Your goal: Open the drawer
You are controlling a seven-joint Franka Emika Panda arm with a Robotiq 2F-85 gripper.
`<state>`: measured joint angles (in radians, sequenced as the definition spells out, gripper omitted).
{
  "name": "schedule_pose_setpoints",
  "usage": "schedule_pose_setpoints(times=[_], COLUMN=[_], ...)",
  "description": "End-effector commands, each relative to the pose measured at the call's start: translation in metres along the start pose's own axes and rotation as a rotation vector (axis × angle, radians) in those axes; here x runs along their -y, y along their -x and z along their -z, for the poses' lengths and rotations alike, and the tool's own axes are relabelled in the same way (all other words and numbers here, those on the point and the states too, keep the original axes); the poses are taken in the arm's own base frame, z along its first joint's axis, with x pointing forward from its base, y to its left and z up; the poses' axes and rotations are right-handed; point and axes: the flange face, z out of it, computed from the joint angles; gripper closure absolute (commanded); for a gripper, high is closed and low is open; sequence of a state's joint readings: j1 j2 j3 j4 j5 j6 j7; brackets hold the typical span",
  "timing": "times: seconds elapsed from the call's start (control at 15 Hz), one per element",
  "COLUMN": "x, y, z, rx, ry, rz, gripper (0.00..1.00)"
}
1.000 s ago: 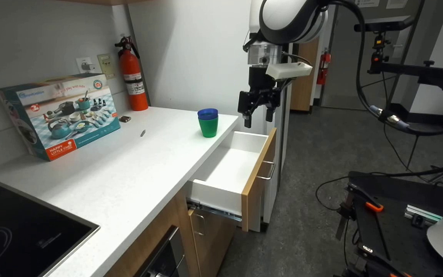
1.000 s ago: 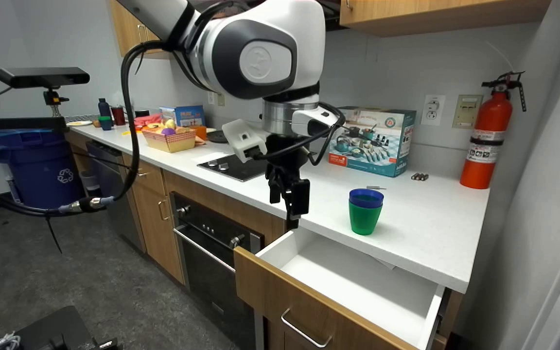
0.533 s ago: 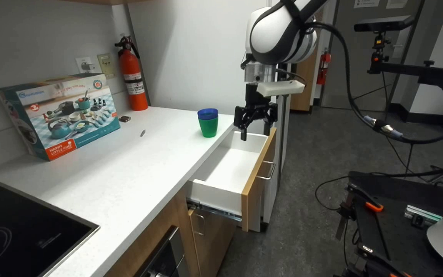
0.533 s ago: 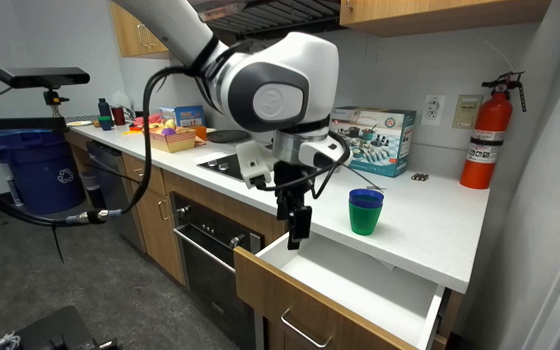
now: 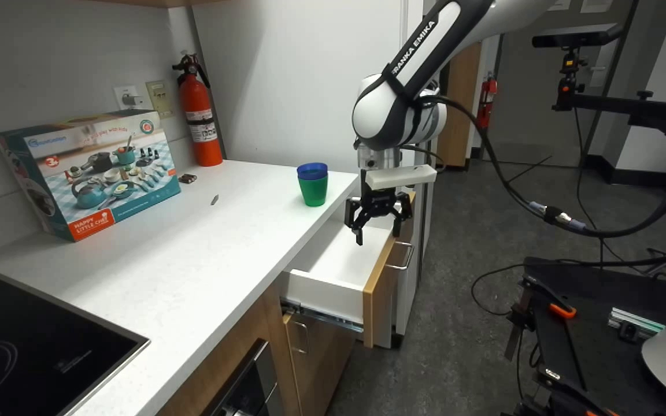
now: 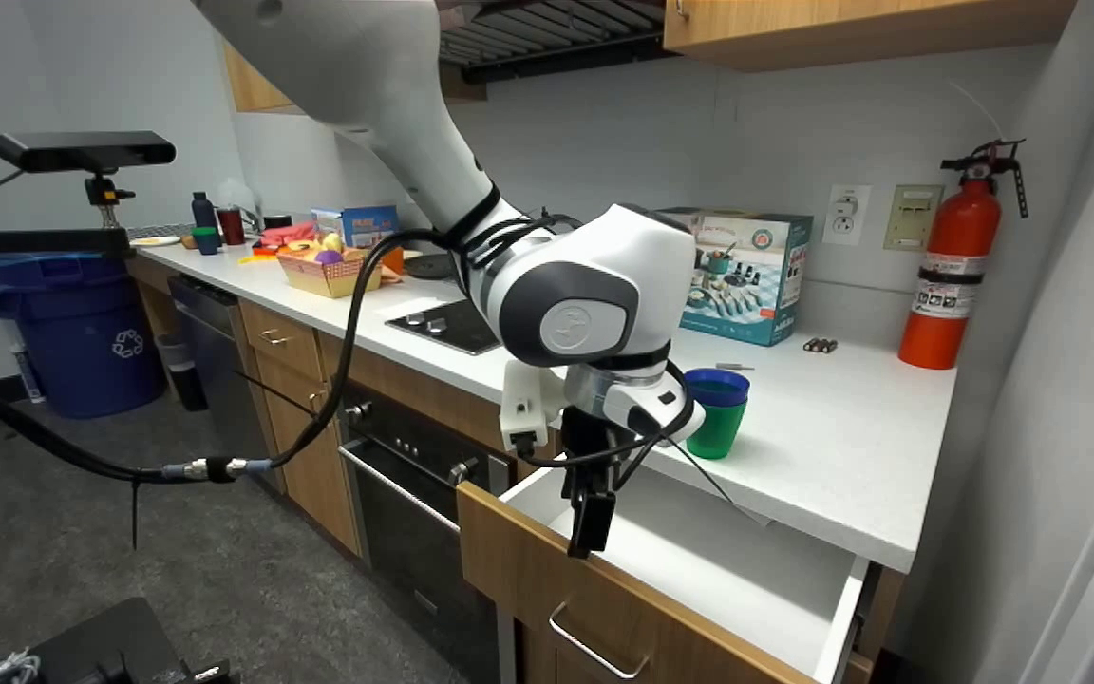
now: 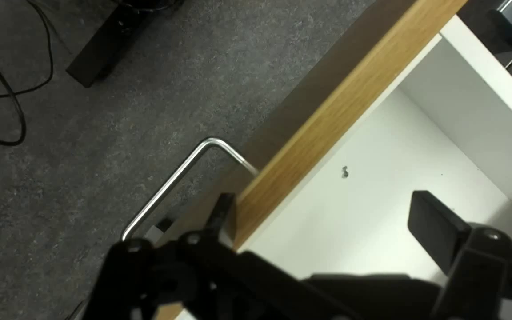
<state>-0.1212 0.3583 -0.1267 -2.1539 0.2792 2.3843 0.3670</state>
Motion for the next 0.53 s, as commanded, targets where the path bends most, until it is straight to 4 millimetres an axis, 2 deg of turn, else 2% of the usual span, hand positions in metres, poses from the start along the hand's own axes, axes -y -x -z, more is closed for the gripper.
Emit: schedule_pose_setpoints(times=[0.0, 0.27, 0.47], x=[0.004, -0.001, -0.003], y=[-0.009, -0.003, 0.005], z=[-0.014, -0.024, -0.022], rx=[0.037, 0.055, 0.080], ry=[0.003, 0.033, 0.043], rz=[-0.076, -0.104, -0.098], gripper=[0.00, 0.00, 0.00])
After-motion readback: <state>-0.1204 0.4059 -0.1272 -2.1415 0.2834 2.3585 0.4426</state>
